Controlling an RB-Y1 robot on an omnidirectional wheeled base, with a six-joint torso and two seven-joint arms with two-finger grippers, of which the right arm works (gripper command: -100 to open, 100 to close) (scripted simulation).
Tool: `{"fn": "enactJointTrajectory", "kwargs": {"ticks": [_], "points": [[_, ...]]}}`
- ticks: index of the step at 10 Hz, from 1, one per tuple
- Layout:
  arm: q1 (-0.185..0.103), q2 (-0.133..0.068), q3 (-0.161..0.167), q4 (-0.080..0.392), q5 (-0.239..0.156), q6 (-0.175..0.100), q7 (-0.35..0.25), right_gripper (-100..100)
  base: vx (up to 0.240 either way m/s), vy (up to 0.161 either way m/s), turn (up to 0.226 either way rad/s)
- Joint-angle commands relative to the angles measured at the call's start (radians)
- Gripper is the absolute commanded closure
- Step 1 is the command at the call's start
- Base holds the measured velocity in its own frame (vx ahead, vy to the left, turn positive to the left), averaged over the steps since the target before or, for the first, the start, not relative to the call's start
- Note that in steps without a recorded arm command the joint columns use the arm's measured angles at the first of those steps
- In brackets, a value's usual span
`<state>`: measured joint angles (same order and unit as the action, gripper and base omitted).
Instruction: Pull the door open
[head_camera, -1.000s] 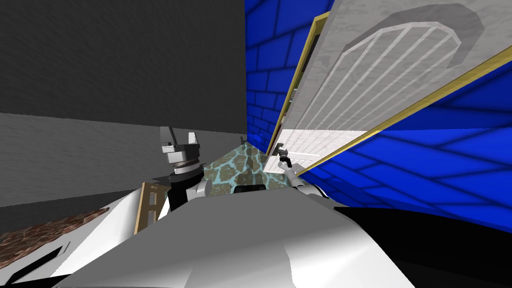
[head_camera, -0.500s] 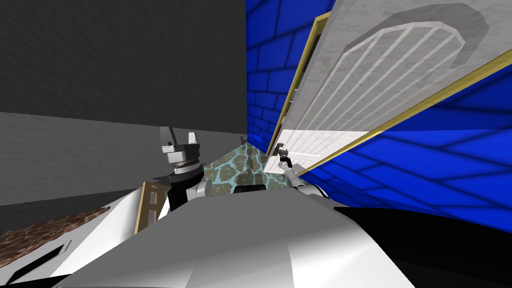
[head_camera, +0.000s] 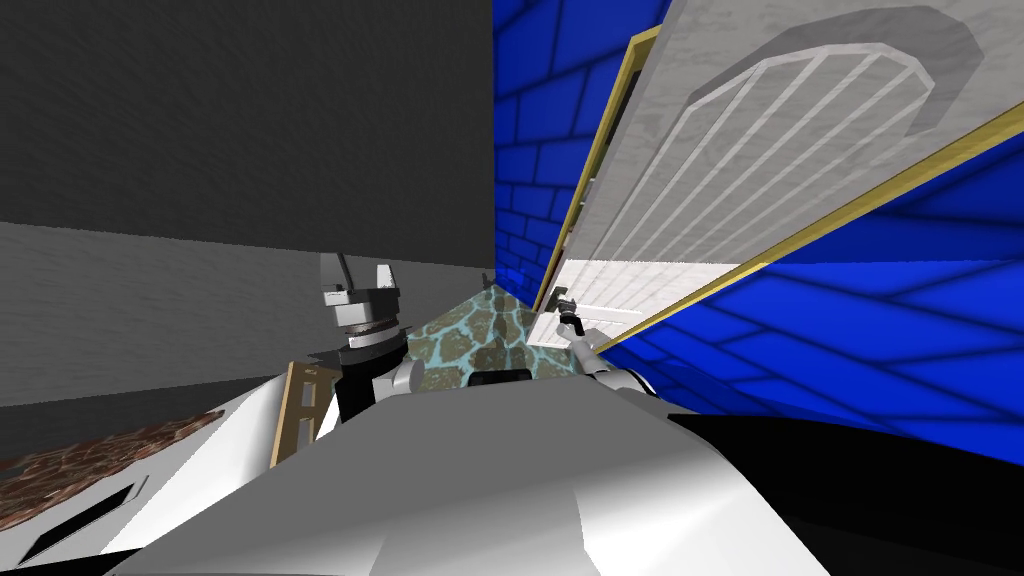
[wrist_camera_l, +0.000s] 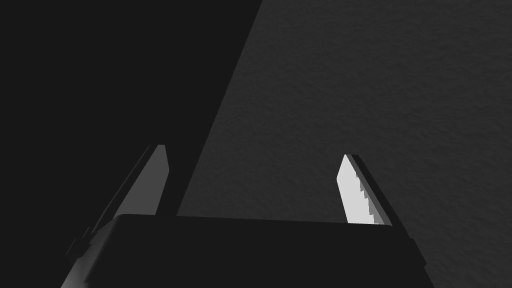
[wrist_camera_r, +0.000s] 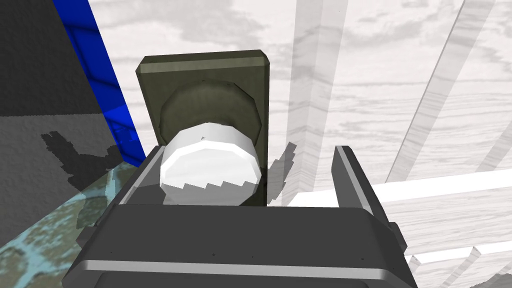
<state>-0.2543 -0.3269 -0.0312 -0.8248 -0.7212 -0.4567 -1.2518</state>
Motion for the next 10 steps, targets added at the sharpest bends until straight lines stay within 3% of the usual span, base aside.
{"fn": "enactJointTrajectory", "kwargs": {"ticks": [1, 3, 4, 5, 6, 10], "points": [[0.005, -0.029, -0.028, 0.001, -0.008, -0.005, -0.001, 100, 0.0, 0.0, 0.0], [0.005, -0.029, -0.028, 0.001, -0.008, -0.005, -0.001, 100, -0.001, -0.002, -0.001], [0.005, -0.029, -0.028, -0.025, -0.008, 0.004, -0.001, 100, -0.003, 0.004, -0.018], [0.005, -0.029, -0.028, 0.001, -0.008, -0.005, -0.001, 100, 0.004, 0.004, 0.026], [0.008, 0.006, -0.024, -0.045, -0.007, 0.037, 0.026, 100, -0.099, -0.022, 0.234], [0.009, 0.005, -0.024, -0.045, -0.008, 0.037, 0.025, 100, -0.176, -0.046, 0.167]]}}
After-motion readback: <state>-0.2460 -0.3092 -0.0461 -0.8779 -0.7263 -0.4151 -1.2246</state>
